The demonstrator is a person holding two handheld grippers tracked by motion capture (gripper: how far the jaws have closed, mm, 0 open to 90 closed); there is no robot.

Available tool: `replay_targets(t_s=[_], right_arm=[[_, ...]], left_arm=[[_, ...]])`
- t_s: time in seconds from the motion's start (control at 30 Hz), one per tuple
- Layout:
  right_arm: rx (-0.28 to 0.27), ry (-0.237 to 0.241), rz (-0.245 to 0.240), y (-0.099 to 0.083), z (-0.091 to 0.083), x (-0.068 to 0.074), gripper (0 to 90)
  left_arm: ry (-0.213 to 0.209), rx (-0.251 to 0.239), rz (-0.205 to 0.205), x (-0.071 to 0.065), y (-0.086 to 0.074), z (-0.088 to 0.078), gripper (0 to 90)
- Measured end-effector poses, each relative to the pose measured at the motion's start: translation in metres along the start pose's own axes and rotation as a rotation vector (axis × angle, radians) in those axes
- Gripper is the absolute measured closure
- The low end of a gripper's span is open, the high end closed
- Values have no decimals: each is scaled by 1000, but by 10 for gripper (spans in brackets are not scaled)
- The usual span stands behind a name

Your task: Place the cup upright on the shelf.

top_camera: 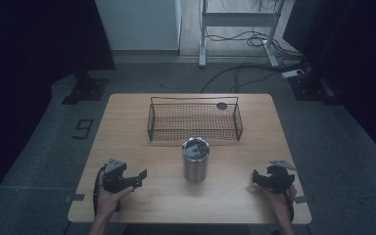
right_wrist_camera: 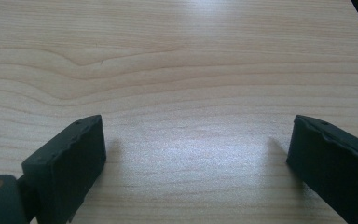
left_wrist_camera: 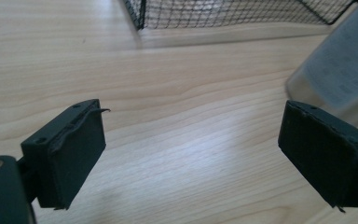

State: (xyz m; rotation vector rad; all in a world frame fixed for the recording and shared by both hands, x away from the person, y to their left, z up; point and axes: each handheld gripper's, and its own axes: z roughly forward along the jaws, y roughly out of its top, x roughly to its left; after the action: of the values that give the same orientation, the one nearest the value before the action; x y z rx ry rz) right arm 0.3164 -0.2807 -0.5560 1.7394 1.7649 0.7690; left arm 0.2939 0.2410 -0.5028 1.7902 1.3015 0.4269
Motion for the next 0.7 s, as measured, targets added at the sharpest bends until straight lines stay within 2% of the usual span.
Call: replay_targets(t_s=[0.27,0.7], right_arm=[[-1,-1,1,0,0,0,43],[-1,-2,2,0,0,0,46]], left_arm=[[-33,-26,26,-10,4,-6,61],[-78,-37,71,-28,8,-7,39]])
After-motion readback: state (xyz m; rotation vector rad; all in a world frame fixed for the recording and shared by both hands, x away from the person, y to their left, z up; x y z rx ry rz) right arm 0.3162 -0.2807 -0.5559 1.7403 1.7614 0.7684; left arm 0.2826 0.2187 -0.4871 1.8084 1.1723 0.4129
